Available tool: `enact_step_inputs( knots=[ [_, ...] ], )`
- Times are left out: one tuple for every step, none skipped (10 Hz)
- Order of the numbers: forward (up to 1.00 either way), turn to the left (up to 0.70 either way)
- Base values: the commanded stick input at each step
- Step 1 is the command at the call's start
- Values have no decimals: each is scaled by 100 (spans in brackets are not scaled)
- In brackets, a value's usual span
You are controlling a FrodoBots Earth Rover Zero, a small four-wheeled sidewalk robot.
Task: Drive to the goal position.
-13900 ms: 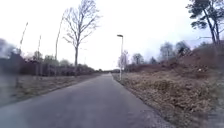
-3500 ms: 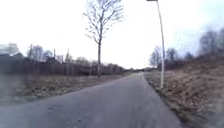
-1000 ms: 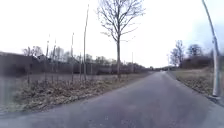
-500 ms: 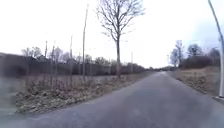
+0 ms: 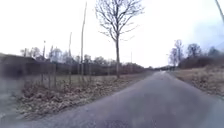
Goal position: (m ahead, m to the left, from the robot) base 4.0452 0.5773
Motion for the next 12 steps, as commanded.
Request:
enact_step_inputs(
  knots=[
    [50,-49],
    [50,-49],
    [50,-49],
    [50,-49],
    [50,-49],
    [50,-49],
    [50,-49],
    [50,-49],
    [50,-49],
    [50,-49],
    [50,-49],
    [50,-49]
  ],
)
